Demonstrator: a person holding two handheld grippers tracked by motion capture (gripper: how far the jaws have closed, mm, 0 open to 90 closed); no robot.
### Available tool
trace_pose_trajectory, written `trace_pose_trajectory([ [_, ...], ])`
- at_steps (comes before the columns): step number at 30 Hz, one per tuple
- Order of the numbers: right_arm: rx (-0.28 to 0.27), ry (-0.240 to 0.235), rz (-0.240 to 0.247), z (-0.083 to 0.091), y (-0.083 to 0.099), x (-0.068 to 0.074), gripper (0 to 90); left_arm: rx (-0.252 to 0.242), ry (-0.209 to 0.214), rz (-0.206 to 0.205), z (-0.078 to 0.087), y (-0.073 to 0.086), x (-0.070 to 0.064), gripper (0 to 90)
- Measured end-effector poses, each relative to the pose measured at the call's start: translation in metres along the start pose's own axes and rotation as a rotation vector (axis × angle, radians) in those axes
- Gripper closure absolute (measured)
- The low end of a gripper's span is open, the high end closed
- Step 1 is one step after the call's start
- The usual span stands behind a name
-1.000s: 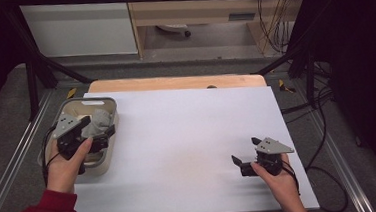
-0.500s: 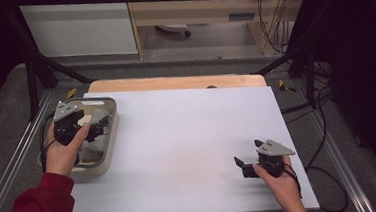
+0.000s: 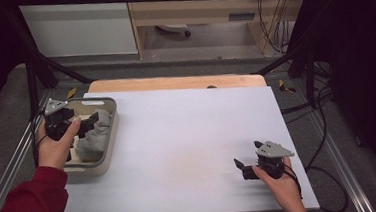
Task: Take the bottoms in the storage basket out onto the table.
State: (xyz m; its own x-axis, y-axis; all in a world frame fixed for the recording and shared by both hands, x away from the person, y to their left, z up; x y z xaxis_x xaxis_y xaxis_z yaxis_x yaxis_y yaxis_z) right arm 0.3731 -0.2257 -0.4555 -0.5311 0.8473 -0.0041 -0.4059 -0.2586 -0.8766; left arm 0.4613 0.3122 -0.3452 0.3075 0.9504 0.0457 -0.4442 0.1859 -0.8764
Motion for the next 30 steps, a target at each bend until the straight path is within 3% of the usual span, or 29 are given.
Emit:
trace_pose_trajectory([
  [2, 0.004, 0.002, -0.004, 0.001, 0.001, 0.000, 4.5, -0.004, 0.006, 0.014, -0.003, 0.001, 0.002, 12.7],
  [11, 0.005, 0.015, -0.013, 0.001, 0.002, -0.002, 4.4, 0.036, 0.032, 0.001, -0.013, 0.006, 0.003, 11.6],
  [30, 0.007, 0.006, -0.015, 0.002, 0.003, -0.001, 4.0, 0.059, 0.028, 0.032, -0.016, 0.004, 0.015, 11.3],
])
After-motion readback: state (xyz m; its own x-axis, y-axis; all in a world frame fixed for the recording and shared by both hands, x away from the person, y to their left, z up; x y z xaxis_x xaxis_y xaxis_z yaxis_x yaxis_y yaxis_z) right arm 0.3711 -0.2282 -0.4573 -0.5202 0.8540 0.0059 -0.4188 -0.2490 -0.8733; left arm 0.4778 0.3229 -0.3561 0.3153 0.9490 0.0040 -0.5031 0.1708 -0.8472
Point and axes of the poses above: each handheld gripper's, and its own axes: z roughly backward along the jaws, y roughly out of its underside, x roughly to its left, the point moved 4 cm from there along -z, roughly forward along the jaws, and after that the axes turned 5 degrees about -z, right-handed, at the moved point
